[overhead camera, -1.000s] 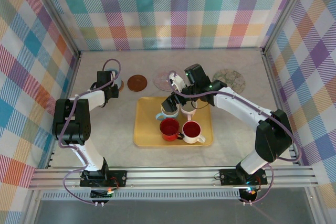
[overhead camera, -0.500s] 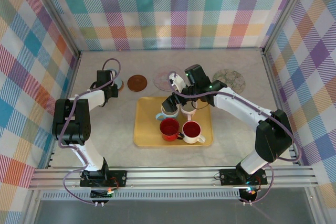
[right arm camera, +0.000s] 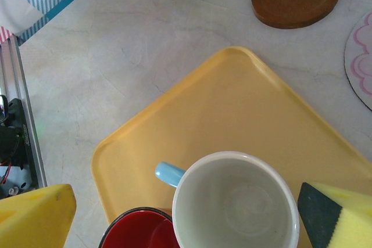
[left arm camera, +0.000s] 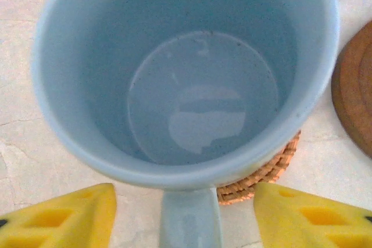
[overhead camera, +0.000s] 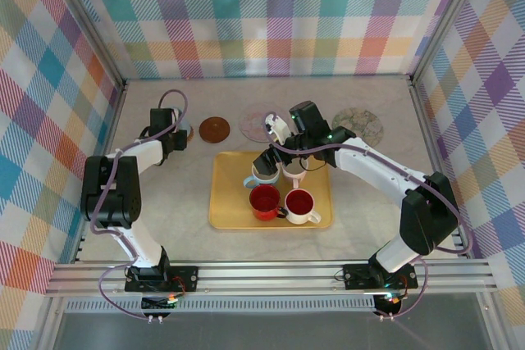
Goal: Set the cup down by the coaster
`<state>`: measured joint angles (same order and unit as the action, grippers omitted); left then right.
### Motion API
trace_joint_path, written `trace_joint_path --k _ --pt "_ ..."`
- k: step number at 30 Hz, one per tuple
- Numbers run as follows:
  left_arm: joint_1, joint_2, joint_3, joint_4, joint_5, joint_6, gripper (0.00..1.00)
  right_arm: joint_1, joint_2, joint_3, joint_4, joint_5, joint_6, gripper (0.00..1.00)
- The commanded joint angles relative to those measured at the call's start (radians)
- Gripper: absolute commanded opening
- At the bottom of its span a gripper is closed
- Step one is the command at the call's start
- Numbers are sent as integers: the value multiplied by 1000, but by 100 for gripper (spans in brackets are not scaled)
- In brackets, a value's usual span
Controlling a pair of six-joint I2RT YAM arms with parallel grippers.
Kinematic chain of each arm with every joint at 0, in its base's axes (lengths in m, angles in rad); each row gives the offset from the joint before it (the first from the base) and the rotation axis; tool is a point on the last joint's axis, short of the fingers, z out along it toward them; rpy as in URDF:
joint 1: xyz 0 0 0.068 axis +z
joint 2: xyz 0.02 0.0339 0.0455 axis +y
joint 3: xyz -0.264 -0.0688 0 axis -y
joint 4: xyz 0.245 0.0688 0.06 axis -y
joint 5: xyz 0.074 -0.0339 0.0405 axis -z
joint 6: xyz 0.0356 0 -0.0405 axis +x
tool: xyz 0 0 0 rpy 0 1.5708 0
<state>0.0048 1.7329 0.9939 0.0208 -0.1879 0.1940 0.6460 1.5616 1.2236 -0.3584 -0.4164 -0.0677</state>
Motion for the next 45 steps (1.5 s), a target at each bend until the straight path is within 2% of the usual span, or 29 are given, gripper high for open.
trace_joint_path --k 1,6,9,11,17,22,31,38,45 --pt "15 -71 18 2 -14 -11 73 -6 -34 -1 16 -15 -21 99" --pt "15 -124 39 -26 9 -2 81 -6 -42 5 10 -18 -21 99" --pt "15 -171 41 -33 50 9 90 -6 -48 11 3 -19 -21 99" --pt "15 -215 24 -12 96 12 100 -6 -50 20 -7 -19 -21 99" --pt "12 -341 14 -1 310 17 100 -6 -65 40 -33 -33 -67 99" --pt "0 -422 32 -98 503 87 100 -8 -75 88 -124 4 -124 99" --pt "-71 -574 -24 -226 703 160 100 -21 -126 129 -282 80 -222 99" --pt "-161 -618 -58 -336 730 159 100 -26 -166 127 -341 25 -189 98" --pt "-270 -600 -80 -382 675 206 100 -28 -200 96 -401 -8 -165 99"
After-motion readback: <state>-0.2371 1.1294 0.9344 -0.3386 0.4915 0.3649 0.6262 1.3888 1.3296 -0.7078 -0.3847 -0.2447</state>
